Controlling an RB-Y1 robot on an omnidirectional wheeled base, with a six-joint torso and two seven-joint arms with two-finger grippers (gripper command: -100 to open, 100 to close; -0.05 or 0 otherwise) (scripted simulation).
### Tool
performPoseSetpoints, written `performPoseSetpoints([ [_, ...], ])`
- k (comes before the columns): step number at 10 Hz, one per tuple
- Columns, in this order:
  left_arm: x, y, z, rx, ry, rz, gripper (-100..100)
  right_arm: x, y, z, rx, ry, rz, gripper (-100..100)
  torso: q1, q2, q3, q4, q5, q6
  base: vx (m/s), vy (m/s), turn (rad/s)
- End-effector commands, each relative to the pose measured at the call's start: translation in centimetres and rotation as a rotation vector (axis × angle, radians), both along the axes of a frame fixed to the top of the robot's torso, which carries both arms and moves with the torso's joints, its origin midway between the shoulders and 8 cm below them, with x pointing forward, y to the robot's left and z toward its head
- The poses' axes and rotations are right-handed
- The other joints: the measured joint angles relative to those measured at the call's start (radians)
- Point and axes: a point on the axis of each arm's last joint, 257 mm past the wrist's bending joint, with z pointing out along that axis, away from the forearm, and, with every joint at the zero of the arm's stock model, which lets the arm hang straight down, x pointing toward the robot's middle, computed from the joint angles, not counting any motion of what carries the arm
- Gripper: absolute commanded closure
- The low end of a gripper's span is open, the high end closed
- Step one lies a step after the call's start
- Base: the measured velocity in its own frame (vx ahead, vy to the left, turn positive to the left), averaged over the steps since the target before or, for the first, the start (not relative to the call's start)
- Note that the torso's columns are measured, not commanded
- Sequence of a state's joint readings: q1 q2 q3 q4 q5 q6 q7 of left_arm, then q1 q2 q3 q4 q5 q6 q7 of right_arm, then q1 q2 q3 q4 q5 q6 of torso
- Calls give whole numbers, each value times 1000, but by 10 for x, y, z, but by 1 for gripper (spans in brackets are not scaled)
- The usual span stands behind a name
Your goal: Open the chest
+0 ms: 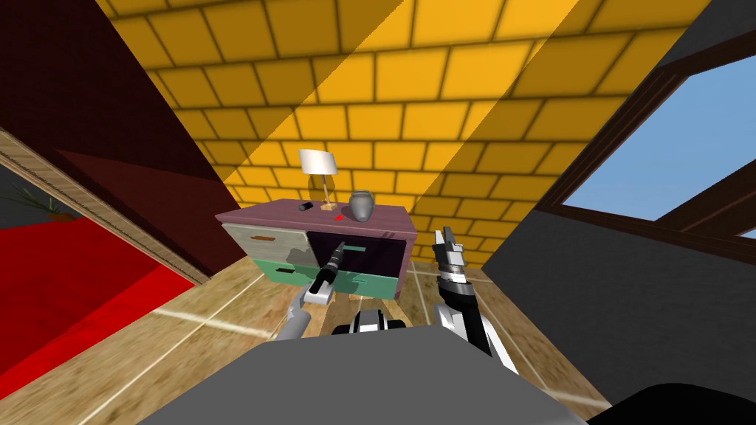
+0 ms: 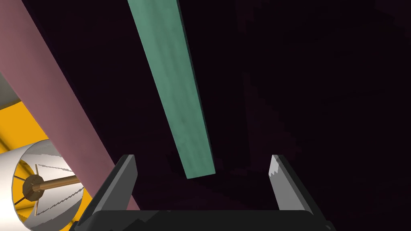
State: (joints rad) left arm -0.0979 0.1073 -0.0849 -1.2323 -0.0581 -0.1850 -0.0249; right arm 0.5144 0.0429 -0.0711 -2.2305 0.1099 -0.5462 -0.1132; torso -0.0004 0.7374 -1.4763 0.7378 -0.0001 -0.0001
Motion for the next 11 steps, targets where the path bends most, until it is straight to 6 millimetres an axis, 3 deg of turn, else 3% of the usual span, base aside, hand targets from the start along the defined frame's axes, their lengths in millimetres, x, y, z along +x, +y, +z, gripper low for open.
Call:
performPoseSetpoints([
  [1, 20, -11, 13, -4, -31, -15, -100, 0, 0, 0, 0, 0, 0, 0, 1, 1, 1, 0, 0, 0, -44, 5, 59],
  [3, 17, -9, -9, 1, 12, -11, -100, 0, 0, 0, 0, 0, 0, 0, 0, 0, 0, 0, 0, 0, -13, 3, -10],
  [4, 30, -18, 11, -9, -33, -20, -100, 0, 0, 0, 0, 0, 0, 0, 0, -1, 0, 0, 0, 0, -31, 7, 92],
  [5, 37, -21, 11, -5, -29, -27, -100, 0, 0, 0, 0, 0, 0, 0, 1, 1, 0, 0, 0, 0, -45, 9, 62],
  [7, 34, -20, -9, 1, 12, -25, -100, 0, 0, 0, 0, 0, 0, 0, 0, 1, 0, 0, 0, 0, -15, 4, -2],
  [8, 47, -29, 12, -11, -35, -35, -100, 0, 0, 0, 0, 0, 0, 0, 0, 0, 0, 0, 0, 0, -35, 11, 95],
  [10, 54, -34, 9, -4, -21, -44, -100, 0, 0, 0, 0, 0, 0, 0, 0, 1, 1, 1, 0, 0, -34, 2, 30],
  [11, 51, -32, -6, 0, 9, -41, -100, 0, 0, 0, 0, 0, 0, 0, 0, 0, 0, 0, 0, 0, 0, 0, 0],
])
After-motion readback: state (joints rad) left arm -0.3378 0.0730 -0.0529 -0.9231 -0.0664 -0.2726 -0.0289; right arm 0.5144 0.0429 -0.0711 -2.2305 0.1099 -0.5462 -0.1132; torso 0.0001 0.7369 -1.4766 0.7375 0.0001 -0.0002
